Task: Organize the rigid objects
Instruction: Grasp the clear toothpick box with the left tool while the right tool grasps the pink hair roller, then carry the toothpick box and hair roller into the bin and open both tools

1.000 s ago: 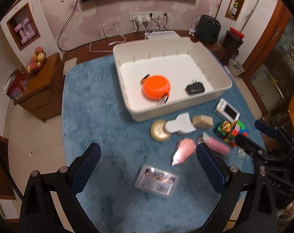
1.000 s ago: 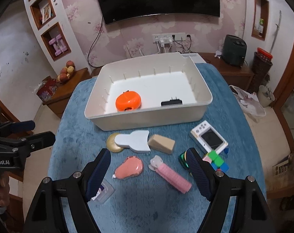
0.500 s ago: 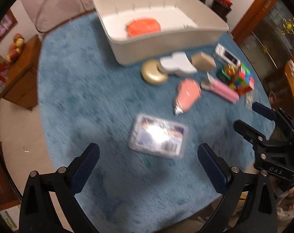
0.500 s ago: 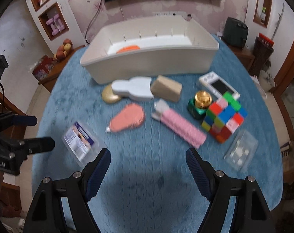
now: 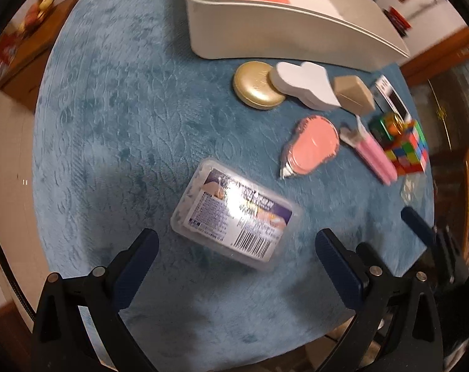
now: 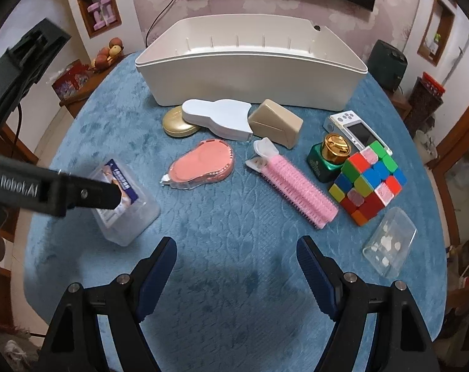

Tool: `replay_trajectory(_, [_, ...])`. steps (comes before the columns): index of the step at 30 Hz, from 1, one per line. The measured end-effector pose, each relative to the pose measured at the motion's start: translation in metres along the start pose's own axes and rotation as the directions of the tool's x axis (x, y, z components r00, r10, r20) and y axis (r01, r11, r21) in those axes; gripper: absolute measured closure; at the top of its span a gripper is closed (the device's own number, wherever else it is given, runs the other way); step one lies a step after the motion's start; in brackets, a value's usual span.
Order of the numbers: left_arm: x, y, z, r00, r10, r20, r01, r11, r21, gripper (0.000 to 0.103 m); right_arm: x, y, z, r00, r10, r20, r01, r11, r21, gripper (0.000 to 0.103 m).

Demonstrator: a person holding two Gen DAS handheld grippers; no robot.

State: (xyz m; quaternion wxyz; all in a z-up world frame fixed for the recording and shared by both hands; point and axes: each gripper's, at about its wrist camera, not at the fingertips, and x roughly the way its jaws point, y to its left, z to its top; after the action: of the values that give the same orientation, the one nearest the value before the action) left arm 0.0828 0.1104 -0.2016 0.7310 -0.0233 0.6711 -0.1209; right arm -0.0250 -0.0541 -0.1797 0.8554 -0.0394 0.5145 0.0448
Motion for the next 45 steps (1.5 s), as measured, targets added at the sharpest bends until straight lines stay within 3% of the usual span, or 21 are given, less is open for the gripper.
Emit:
replay_trajectory(9, [0.007, 0.008, 0.011, 0.999, 0.037, -0.006, -0.038, 0.97, -0.239, 0.002, 0.019, -0.012, 0.014, 0.999, -0.019, 0.047, 0.029, 0.975, -0.22, 0.023])
replay_trajectory(14, [0.017, 0.014, 0.018, 0.999, 0.032, -0.018, -0.036, 0.924, -0.38, 0.002, 0.038, -0.017, 0.022, 0.999, -0.008, 0.038, 0.019, 0.95, -0.313, 0.028])
replay_trajectory(24, [0.043, 0.016, 0.011, 0.992, 0.111, -0.053, -0.122, 0.823, -0.554, 0.002, 0.068, -0.022, 0.036, 0.999, 0.033, 0.005, -0.028, 0.913, -0.407, 0.036])
replay_trajectory(29, [0.055, 0.014, 0.0, 0.977, 0.19, -0.1, -0.211, 0.765, -0.608, 0.012, 0.071, -0.019, 0.038, 0.999, 0.054, 0.004, -0.047, 0.891, -0.451, 0.038])
replay_trajectory(31, [0.059, 0.016, -0.007, 0.978, 0.18, -0.109, -0.208, 0.752, -0.626, 0.013, 0.07, -0.02, 0.037, 0.998, 0.06, -0.004, -0.055, 0.888, -0.457, 0.041])
replay_trajectory(34, [0.063, 0.014, -0.013, 0.971, 0.199, -0.135, -0.24, 0.752, -0.614, 0.018, 0.07, -0.022, 0.038, 0.999, 0.054, -0.006, -0.051, 0.885, -0.464, 0.053])
replay_trajectory(36, [0.069, 0.004, -0.017, 0.966, 0.21, -0.152, -0.259, 0.766, -0.588, 0.028, 0.068, -0.023, 0.039, 1.0, 0.031, 0.003, -0.027, 0.884, -0.468, 0.071])
replay_trajectory(38, [0.069, -0.003, -0.018, 0.966, 0.214, -0.147, -0.26, 0.783, -0.565, 0.036, 0.067, -0.025, 0.039, 1.0, 0.03, -0.007, -0.03, 0.884, -0.466, 0.073])
replay_trajectory(45, [0.074, -0.021, -0.02, 0.948, 0.273, -0.162, -0.317, 0.818, -0.479, 0.036, 0.074, -0.014, 0.042, 0.999, -0.013, -0.04, -0.007, 0.885, -0.465, 0.07])
